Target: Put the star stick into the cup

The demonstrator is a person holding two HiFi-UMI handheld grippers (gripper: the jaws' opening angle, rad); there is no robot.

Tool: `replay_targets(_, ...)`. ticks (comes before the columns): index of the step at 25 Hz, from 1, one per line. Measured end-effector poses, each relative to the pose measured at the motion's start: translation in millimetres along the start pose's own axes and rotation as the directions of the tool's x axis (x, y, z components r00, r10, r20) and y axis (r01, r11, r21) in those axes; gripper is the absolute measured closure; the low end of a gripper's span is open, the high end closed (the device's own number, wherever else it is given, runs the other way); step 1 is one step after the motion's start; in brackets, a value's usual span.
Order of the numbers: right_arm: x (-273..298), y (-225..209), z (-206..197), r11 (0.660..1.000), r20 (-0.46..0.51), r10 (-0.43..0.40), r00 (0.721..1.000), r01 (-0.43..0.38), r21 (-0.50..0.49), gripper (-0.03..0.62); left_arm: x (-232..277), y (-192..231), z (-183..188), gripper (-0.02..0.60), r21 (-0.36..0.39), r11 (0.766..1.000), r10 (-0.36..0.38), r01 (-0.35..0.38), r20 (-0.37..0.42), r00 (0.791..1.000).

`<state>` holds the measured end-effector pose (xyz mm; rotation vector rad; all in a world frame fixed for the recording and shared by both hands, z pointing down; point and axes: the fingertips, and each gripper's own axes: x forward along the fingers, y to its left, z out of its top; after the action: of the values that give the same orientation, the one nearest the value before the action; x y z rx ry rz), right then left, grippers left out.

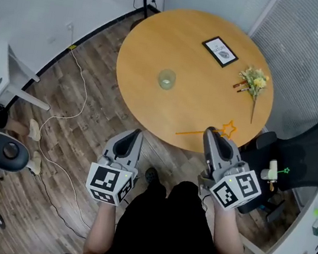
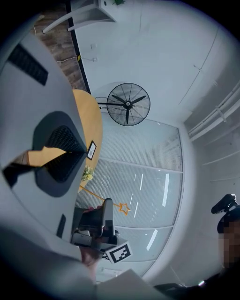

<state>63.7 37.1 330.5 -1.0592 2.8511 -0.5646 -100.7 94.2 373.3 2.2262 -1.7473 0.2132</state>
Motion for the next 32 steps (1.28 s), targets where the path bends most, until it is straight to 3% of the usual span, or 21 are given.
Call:
replay_targets(15, 34, -23, -12, 0.999, -0.039, -0.007, 0.999, 0.009, 0.045, 0.572, 35, 14, -20, 0.583, -0.026, 1.000, -0.010, 0.008, -0.075, 0.997)
replay_targets(32, 129, -80, 32, 0.990, 0.005, 0.116, 0.993, -0.116, 0.077, 0.572, 114, 36, 28, 0.583, 0.010, 0.998, 0.066, -0.065, -0.071, 0.995)
